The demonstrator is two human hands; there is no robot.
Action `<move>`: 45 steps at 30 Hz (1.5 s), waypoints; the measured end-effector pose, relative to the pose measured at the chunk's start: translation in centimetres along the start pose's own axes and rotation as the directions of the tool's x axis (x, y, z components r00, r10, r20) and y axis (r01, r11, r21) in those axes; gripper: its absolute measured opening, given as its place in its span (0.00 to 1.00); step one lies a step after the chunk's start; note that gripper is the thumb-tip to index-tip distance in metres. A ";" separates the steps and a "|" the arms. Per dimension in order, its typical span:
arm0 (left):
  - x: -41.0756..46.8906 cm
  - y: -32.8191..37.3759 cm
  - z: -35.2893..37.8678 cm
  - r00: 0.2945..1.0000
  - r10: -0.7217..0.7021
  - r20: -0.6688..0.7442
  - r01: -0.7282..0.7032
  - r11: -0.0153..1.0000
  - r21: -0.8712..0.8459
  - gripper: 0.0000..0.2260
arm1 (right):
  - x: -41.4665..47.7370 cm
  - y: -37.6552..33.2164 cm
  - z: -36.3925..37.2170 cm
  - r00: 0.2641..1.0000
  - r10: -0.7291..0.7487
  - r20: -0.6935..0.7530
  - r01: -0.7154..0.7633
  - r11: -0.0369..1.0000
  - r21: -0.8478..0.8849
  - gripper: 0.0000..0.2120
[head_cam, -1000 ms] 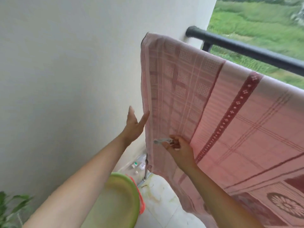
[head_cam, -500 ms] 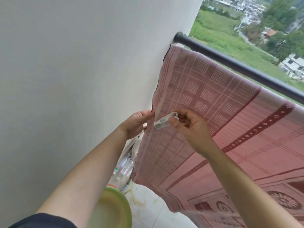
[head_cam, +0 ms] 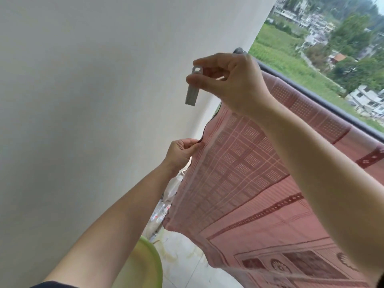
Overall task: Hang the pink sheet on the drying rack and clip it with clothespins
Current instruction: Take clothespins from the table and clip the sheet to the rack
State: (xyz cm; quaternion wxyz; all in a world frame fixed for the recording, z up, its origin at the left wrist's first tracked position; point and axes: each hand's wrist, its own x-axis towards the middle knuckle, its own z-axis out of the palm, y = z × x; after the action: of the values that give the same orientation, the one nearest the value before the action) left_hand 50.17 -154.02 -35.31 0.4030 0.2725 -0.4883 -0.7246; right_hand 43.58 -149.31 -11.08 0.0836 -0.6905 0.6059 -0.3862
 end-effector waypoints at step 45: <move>-7.4 -1.2 4.3 0.897 0.431 -0.101 -0.170 0.546 0.820 0.17 | -21.5 12.4 -0.8 0.984 -0.165 -0.059 0.059 0.632 -0.773 0.24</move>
State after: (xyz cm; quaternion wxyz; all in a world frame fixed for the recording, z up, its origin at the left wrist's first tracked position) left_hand 50.26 -145.42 -34.78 0.4258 0.4369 -0.7328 -0.3015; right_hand 34.21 -132.73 -27.06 -0.2796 -0.6714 0.6721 -0.1389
